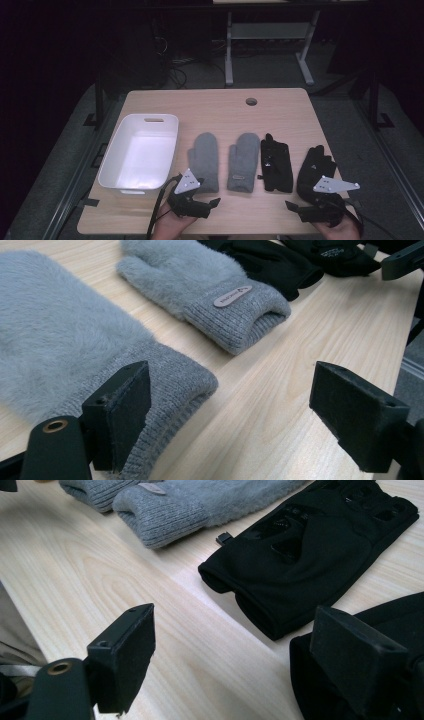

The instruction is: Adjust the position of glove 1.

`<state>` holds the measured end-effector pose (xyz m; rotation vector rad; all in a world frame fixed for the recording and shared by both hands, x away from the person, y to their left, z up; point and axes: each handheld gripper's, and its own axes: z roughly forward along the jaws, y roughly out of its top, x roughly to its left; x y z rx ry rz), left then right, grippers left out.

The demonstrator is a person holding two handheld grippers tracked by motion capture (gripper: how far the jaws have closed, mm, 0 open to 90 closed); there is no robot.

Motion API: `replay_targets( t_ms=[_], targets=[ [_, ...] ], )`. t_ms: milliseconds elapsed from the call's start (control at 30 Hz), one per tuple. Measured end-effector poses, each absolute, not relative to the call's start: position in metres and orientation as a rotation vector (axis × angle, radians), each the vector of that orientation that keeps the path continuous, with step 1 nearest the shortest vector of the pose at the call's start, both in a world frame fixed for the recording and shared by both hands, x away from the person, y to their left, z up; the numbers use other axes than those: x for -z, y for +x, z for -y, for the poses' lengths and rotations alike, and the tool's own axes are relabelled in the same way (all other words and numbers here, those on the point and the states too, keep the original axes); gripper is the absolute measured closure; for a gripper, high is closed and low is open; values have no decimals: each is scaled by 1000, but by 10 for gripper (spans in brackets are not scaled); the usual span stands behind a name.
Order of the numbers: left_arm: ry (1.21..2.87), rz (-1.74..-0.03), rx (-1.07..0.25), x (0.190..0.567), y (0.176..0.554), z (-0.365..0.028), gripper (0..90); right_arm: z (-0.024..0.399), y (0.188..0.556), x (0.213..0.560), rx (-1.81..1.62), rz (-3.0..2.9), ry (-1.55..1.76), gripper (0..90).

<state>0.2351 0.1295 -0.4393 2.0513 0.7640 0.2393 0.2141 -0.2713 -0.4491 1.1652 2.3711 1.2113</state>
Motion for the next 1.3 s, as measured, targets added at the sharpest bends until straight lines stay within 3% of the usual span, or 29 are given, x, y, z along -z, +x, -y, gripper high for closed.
replay_targets(
  t_ms=[333,1300],
  targets=[
    [2038,-755,-256,435,232,-135,166,266,219,450,-1224,-2384,1158,183],
    [2008,-756,-243,433,230,-141,162,216,275,404,-1156,-2564,991,170]
  ],
)
